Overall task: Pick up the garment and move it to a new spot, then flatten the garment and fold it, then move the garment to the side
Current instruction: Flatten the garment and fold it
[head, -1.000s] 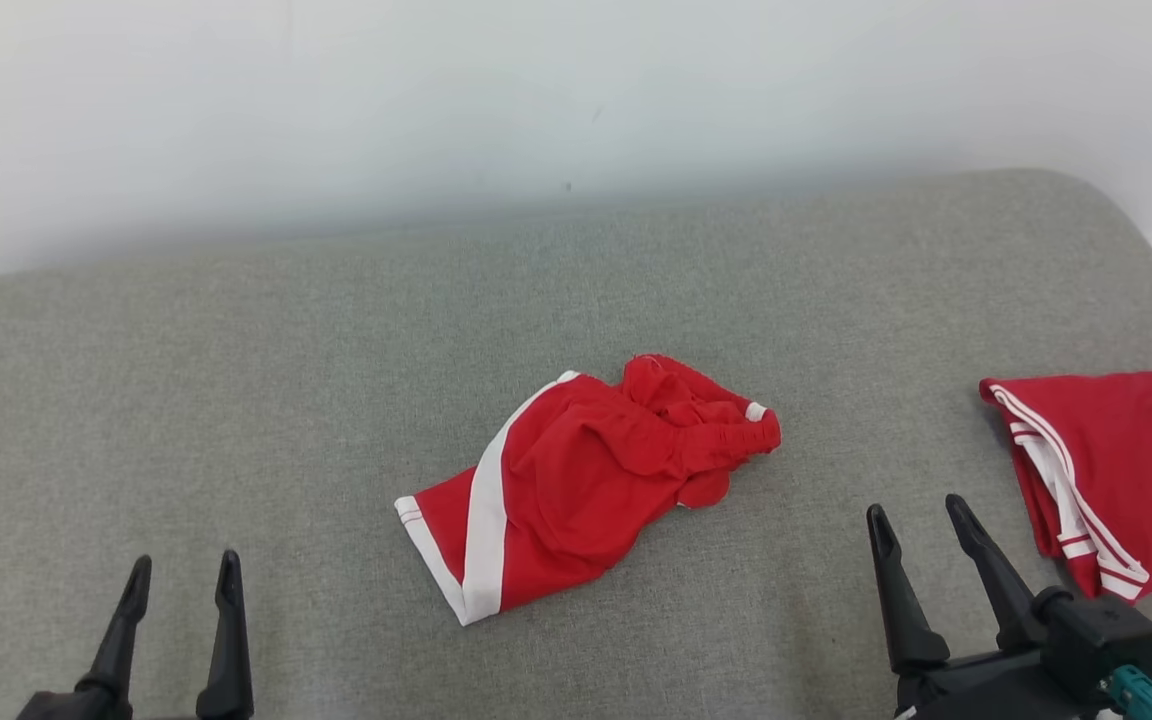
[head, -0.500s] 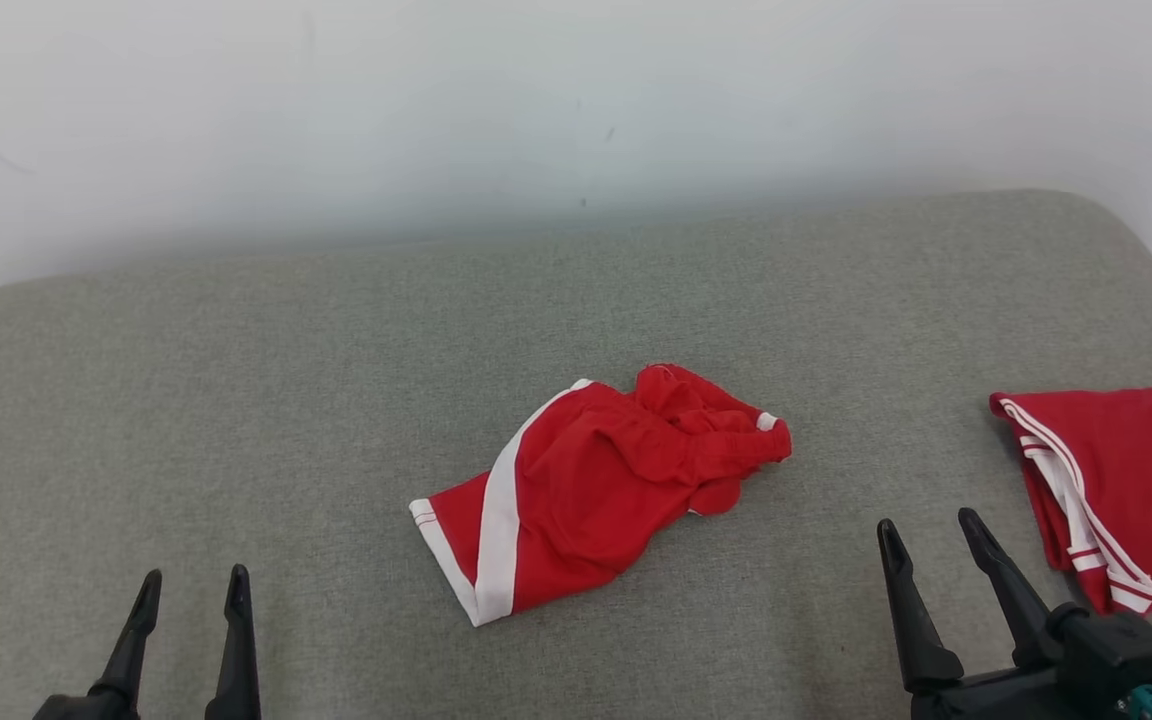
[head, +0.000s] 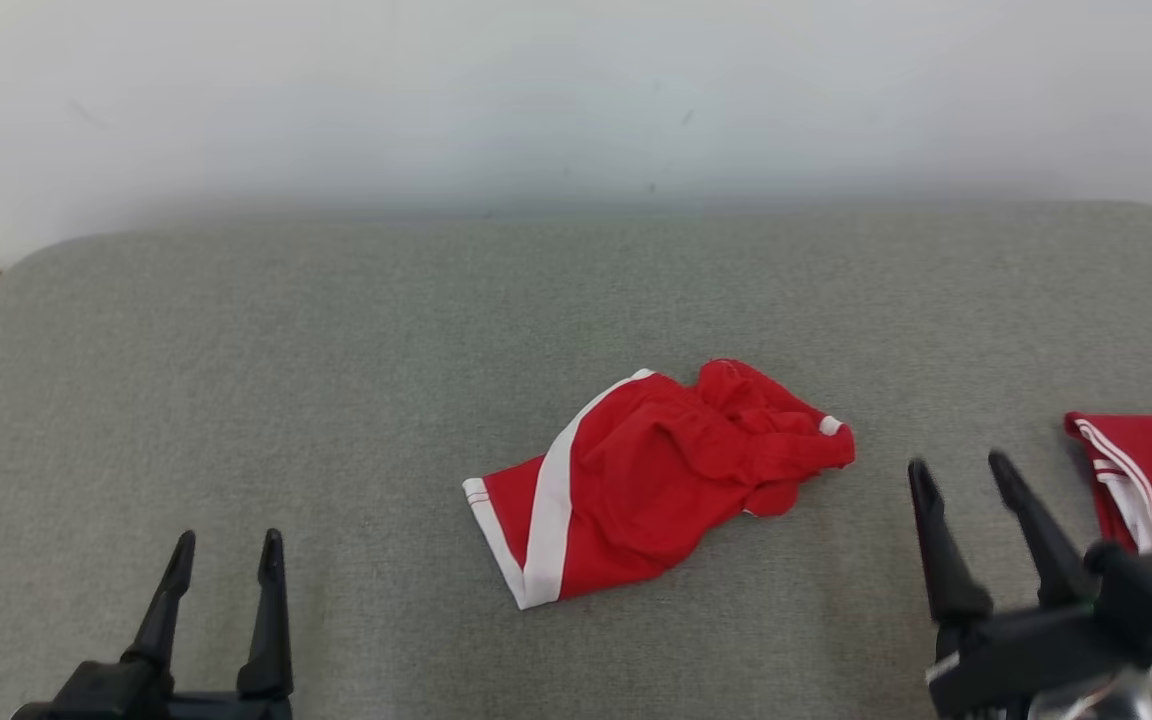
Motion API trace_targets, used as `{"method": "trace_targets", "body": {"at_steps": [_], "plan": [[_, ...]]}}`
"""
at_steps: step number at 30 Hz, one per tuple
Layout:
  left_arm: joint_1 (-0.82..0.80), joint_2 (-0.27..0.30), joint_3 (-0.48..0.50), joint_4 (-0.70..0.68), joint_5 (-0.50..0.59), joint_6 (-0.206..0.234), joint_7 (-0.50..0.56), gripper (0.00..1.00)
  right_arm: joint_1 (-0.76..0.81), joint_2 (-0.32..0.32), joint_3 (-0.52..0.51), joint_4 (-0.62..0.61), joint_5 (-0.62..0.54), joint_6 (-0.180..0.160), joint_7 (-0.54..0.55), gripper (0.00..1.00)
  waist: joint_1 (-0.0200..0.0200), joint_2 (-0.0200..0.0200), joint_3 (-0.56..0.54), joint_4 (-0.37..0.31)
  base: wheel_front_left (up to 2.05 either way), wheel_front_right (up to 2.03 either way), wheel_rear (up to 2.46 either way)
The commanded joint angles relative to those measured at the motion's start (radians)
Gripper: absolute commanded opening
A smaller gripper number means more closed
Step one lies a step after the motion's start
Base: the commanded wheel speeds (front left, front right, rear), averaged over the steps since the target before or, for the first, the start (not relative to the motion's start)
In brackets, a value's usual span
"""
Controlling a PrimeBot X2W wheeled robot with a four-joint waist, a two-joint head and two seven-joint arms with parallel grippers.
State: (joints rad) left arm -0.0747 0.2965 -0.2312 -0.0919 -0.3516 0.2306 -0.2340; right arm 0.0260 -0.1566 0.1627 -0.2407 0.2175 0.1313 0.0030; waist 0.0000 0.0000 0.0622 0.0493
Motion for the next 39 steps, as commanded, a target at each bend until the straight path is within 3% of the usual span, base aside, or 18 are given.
{"method": "trace_targets", "body": {"at_steps": [1, 8, 17, 23, 31, 32, 34, 35, 39], "plan": [[-0.015, -0.005, -0.004, 0.003, 0.007, -0.004, -0.006, 1.00, -0.041, -0.019, 0.002, 0.020, 0.023, -0.001, -0.003, 1.00, 0.0000, 0.0000, 0.022, 0.025, 0.00, 0.00, 0.00], [-0.078, -0.050, -0.051, 0.024, 0.013, -0.027, -0.016, 1.00, -0.313, -0.142, 0.085, 0.231, 0.181, -0.001, 0.020, 1.00, 0.0000, 0.0000, 0.091, 0.104, 0.00, 0.00, 0.00], [-0.182, -0.135, -0.107, 0.098, 0.026, -0.092, -0.029, 1.00, -0.628, -0.310, 0.347, 0.479, 0.353, -0.001, 0.087, 1.00, 0.0000, 0.0000, 0.184, 0.227, 0.00, 0.00, 0.00], [-0.221, -0.191, -0.106, 0.113, 0.049, -0.130, -0.031, 1.00, -0.731, -0.386, 0.531, 0.578, 0.466, -0.001, 0.139, 1.00, 0.0000, 0.0000, 0.224, 0.282, 0.00, 0.00, 0.00], [-0.225, -0.223, -0.072, 0.119, 0.076, -0.159, -0.031, 1.00, -0.815, -0.450, 0.709, 0.628, 0.600, -0.001, 0.222, 1.00, 0.0000, 0.0000, 0.245, 0.282, 0.00, 0.00, 0.00], [-0.225, -0.225, -0.066, 0.120, 0.079, -0.162, -0.030, 1.00, -0.823, -0.454, 0.723, 0.628, 0.614, -0.001, 0.225, 0.82, 0.0000, 0.0000, 0.245, 0.279, 0.00, 0.00, 0.00], [-0.226, -0.228, -0.058, 0.122, 0.087, -0.167, -0.030, 1.00, -0.839, -0.465, 0.751, 0.624, 0.632, -0.001, 0.221, 0.13, 0.0000, 0.0000, 0.245, 0.273, 0.00, 0.00, 0.00], [-0.225, -0.229, -0.054, 0.123, 0.091, -0.171, -0.030, 1.00, -0.843, -0.468, 0.761, 0.623, 0.646, -0.001, 0.219, 0.00, 0.0000, 0.0000, 0.243, 0.269, 0.00, 0.00, 0.00], [-0.223, -0.233, -0.042, 0.123, 0.102, -0.176, -0.029, 1.00, -0.864, -0.479, 0.787, 0.608, 0.665, -0.001, 0.196, 0.00, 0.0000, 0.0000, 0.240, 0.254, 0.00, 0.00, 0.00]]}}
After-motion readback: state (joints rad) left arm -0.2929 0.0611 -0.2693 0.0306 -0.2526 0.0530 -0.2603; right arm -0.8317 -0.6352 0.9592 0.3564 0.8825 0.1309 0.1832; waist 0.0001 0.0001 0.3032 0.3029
